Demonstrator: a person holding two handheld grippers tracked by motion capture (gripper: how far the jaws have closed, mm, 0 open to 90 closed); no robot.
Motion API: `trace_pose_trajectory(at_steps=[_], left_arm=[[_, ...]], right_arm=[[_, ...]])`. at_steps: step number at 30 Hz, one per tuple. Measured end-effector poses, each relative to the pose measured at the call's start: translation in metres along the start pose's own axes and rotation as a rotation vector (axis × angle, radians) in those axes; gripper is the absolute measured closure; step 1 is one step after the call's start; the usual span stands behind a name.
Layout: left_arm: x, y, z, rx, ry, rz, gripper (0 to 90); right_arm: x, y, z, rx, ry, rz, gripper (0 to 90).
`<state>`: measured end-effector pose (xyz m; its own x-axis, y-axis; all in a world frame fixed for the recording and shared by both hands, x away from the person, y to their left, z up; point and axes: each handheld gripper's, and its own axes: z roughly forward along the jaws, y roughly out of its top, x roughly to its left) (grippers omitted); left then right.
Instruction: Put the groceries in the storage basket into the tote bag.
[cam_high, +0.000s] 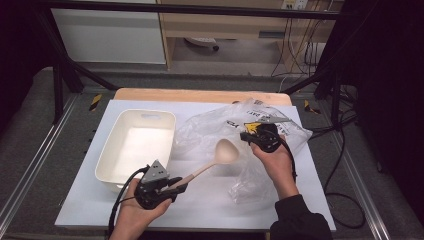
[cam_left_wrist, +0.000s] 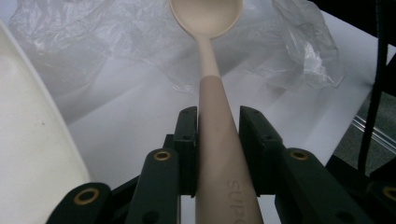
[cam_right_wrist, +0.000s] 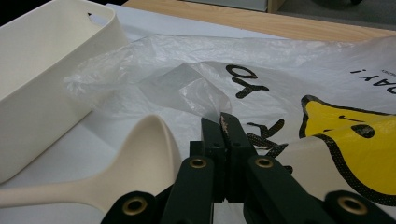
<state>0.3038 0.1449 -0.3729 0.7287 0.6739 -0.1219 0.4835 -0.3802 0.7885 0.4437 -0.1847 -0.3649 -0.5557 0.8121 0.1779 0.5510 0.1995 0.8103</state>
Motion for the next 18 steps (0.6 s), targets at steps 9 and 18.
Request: trace_pose_trajectory(at_steps=[9,18], left_arm=[[-0.008,0.000,0.040,0.007,-0.006,0.005,69.1],[-0.006,0.007,0.067,-0.014,0.038,0.018,69.1]], right_arm=[[0.005,0.002,-0.004,-0.012,0.004,-0.014,90.0],[0.008,0.002,-0.005,-0.011,0.010,-0.015,90.0]])
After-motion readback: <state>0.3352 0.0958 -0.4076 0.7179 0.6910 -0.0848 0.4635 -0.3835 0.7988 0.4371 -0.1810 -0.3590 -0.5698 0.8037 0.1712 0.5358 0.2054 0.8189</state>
